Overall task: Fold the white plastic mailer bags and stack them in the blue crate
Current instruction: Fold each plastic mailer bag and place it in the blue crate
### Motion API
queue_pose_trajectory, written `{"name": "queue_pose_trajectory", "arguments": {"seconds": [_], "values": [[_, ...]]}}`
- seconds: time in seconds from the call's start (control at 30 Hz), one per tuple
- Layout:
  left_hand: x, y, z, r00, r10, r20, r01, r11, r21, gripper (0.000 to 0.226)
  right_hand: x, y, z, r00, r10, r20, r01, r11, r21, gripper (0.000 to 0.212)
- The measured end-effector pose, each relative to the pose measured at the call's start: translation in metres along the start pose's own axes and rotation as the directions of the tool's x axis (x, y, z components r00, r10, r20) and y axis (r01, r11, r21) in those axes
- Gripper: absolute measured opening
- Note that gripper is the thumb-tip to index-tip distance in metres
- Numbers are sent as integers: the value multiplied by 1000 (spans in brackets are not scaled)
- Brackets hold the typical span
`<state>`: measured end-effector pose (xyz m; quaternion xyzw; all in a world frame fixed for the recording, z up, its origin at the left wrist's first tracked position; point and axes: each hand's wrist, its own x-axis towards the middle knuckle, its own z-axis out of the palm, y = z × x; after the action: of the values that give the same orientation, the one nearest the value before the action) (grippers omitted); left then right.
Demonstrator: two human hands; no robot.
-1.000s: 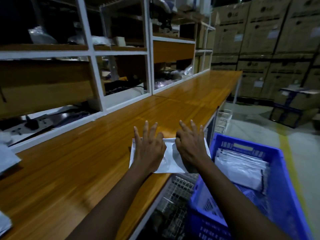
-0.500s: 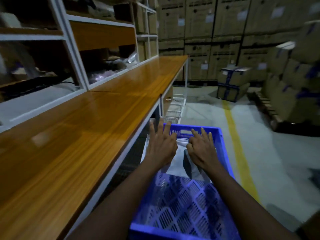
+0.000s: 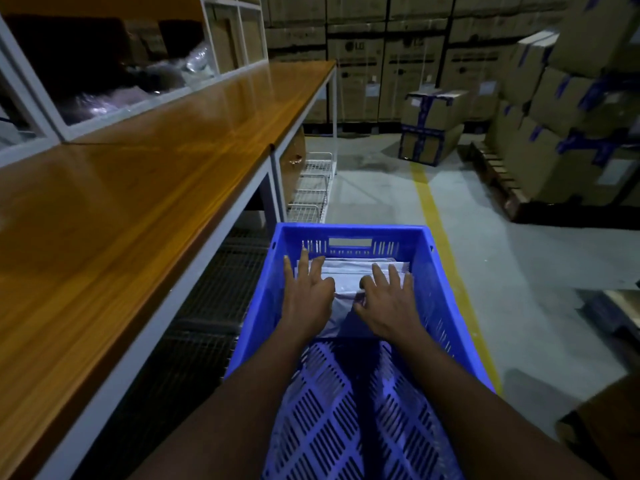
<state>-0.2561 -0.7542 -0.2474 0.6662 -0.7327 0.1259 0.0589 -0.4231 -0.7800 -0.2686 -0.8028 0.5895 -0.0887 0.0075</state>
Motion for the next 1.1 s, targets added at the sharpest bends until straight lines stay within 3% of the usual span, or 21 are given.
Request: {"name": "queue_pose_trajectory", "arguments": {"seconds": [0.2,0.3,0.37,0.53,0.63,0.7,0.83,1.1], "values": [[11,7,22,999,33,-19,-35,996,-86,29,9,10,23,998,36,-56,-42,992,-118,33],[5,2,38,987,112,118,-121,990,72,89,14,8,27,997,50,-66,-60,986,-157,33],[-3,-3,43,975,122,184,-154,974,169,107,13,6,31,996,41,-80,-54,984,-170,39],[-5,-1,51,973,-4,229,-48,974,221,105,2,16,50,996,-69,-61,56,977,-205,90],[-4,0,57,983,-36,179,-4,976,216,89,-2,18,58,996,-92,-9,89,977,-192,107],[-5,2,61,987,-26,155,-3,983,183,89,0,17,62,997,-72,-31,65,983,-171,111],[-6,1,63,985,16,172,-51,979,200,115,8,19,65,997,-14,-73,3,988,-152,107],[-1,0,64,987,-40,153,-5,959,282,113,8,21,66,999,-19,-44,10,982,-190,109]]}}
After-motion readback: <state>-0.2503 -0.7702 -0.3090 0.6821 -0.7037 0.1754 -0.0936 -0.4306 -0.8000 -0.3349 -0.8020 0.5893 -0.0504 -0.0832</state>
